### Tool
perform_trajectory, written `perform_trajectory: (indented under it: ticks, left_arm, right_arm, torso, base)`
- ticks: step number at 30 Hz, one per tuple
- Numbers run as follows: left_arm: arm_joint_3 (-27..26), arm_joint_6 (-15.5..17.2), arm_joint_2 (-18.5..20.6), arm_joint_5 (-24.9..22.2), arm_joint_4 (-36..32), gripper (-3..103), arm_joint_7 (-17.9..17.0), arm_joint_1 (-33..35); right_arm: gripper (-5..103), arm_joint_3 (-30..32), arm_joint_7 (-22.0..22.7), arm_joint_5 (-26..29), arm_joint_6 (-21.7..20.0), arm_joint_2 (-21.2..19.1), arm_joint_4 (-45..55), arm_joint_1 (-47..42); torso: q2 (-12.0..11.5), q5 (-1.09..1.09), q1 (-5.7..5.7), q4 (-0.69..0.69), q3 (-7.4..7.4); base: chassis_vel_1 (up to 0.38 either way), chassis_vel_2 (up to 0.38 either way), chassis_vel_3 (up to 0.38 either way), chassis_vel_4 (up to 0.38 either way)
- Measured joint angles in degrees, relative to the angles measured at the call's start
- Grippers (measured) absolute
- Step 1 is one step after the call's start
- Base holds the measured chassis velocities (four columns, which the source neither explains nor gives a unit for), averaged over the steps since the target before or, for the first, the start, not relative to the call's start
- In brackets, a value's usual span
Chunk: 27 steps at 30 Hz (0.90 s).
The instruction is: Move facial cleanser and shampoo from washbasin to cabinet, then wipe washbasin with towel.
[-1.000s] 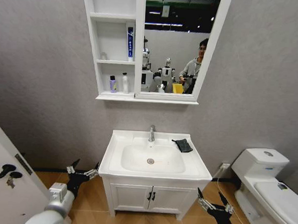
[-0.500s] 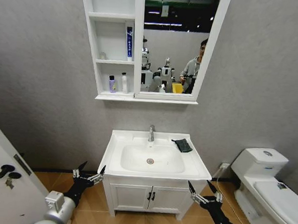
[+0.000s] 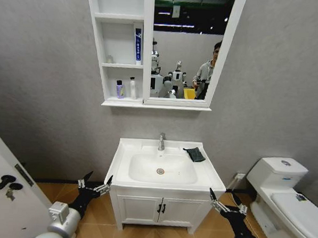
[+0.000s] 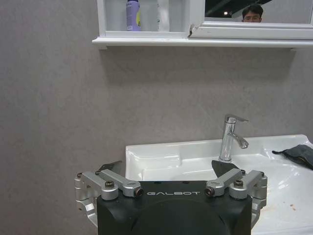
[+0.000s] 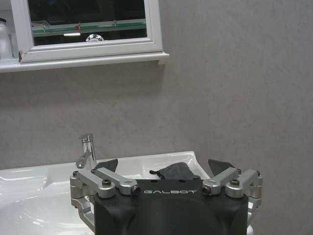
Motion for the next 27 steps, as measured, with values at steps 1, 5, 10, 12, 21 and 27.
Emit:
perform_trajectory:
  ticks: [1, 5, 10, 12, 21, 27]
  left_arm:
    - [0.0, 0.0, 0.0, 0.0, 0.0, 100, 0.0, 0.0]
    - [0.04, 0.03, 0.01, -0.02, 0.02, 100, -0.04, -0.03]
    - [0.08, 0.05, 0.03, -0.05, 0.05, 100, -0.06, -0.05]
    - [0.09, 0.05, 0.04, -0.06, 0.05, 100, -0.07, -0.06]
    - [0.13, 0.06, 0.07, -0.07, 0.07, 100, -0.16, -0.08]
    - [0.14, 0.08, 0.08, -0.08, 0.07, 100, -0.17, -0.06]
  right_arm:
    - [100, 0.0, 0.0, 0.0, 0.0, 0.0, 0.0, 0.0]
    - [100, 0.18, 0.05, 0.2, -0.33, -0.52, -0.37, 0.45]
    - [100, 0.4, 0.25, 0.56, -0.7, -1.1, -1.05, 1.14]
    - [100, 0.41, 1.09, 0.45, -0.99, -1.29, -1.21, 1.41]
    - [100, 0.27, 8.1, -0.82, -5.0, -7.0, -6.08, 8.78]
    - [100, 0.3, 8.88, 11.24, -19.22, -15.79, -11.05, 18.04]
  torso:
    - [0.0, 0.0, 0.0, 0.0, 0.0]
    - [0.01, 0.0, -0.02, 0.0, -0.01]
    - [0.0, 0.0, -0.01, 0.0, 0.0]
    - [0.0, 0.0, 0.0, -0.01, 0.0]
    - [-0.03, 0.02, 0.07, -0.02, 0.02]
    - [0.01, 0.01, -0.05, 0.01, -0.01]
  base:
    - [0.0, 0.0, 0.0, 0.0]
    - [-0.095, 0.041, 0.097, -0.061]
    - [-0.191, 0.128, 0.179, -0.145]
    - [-0.256, 0.201, 0.218, -0.167]
    - [-0.142, 0.138, 0.142, -0.108]
    - [0.025, -0.008, -0.01, 0.009]
